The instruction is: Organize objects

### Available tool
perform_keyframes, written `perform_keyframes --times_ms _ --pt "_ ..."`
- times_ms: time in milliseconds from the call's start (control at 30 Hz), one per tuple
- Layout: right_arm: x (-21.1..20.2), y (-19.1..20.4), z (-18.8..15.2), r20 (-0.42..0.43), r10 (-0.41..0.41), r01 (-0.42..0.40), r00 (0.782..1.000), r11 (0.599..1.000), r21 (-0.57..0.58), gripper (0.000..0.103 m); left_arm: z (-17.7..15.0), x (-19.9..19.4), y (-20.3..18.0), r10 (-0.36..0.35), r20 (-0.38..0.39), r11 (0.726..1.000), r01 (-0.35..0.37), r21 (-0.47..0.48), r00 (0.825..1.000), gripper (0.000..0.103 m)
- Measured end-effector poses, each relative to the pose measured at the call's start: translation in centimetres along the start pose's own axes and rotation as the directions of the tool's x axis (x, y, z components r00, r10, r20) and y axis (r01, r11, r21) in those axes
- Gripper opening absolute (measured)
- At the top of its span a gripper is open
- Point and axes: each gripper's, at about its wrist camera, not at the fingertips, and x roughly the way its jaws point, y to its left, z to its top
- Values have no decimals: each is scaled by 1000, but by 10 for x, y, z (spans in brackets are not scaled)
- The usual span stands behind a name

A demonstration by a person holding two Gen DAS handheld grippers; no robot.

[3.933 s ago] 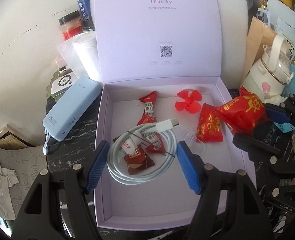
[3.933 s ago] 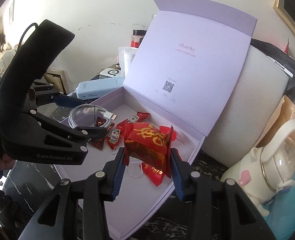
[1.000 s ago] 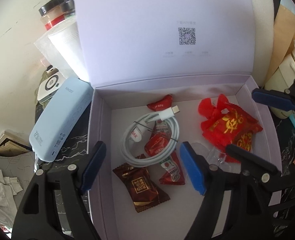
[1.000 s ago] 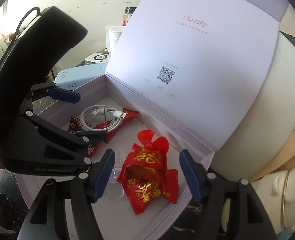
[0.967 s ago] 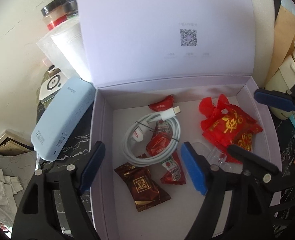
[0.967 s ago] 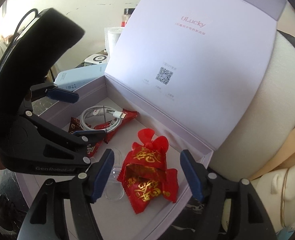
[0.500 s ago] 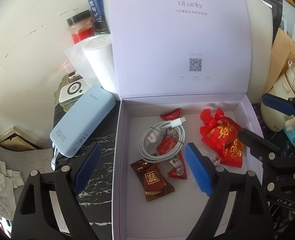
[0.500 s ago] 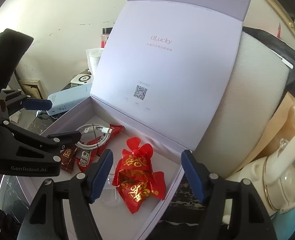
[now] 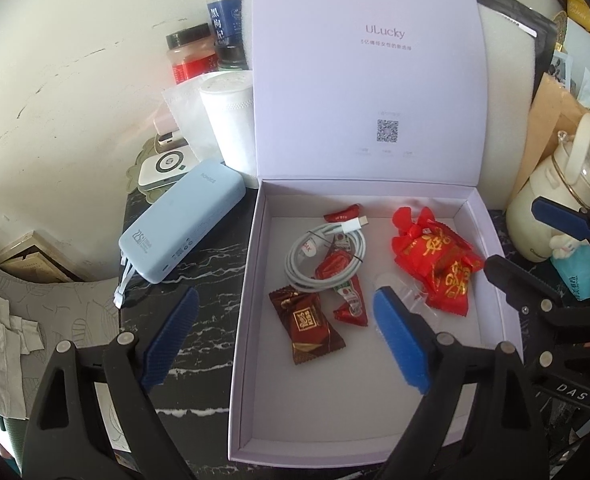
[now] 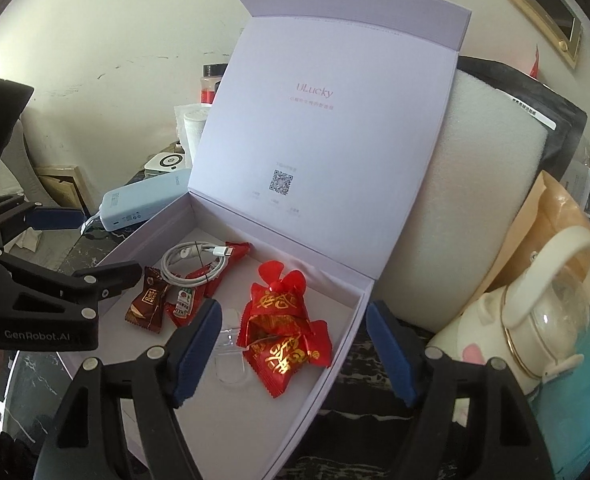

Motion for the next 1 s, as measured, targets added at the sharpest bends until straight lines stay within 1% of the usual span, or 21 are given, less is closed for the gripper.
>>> perform_keyframes --times_ms 100,233,567,633,867,1000 --pt "-13 1 -4 1 -2 2 1000 1000 4 75 -6 -16 -4 5 12 1000 -5 -4 1000 89" --pt "-33 2 -10 8 1 -1 1000 1000 13 75 -15 -34 -5 -9 13 1000 9 -15 1000 89" --pt "-96 6 -26 57 -18 18 998 1000 16 75 -37 -90 -19 26 62 1000 -25 -9 998 89" --pt "-109 6 -30 66 -23 21 998 1000 19 75 -42 -100 -22 35 67 999 -35 -6 997 89" --pt "-145 7 -50 95 -27 25 995 999 20 75 -65 -132 -37 24 85 1000 -23 -8 996 89" --pt "-162 10 -65 103 -30 28 994 999 24 75 -80 -146 -44 28 86 1000 -28 -1 996 89"
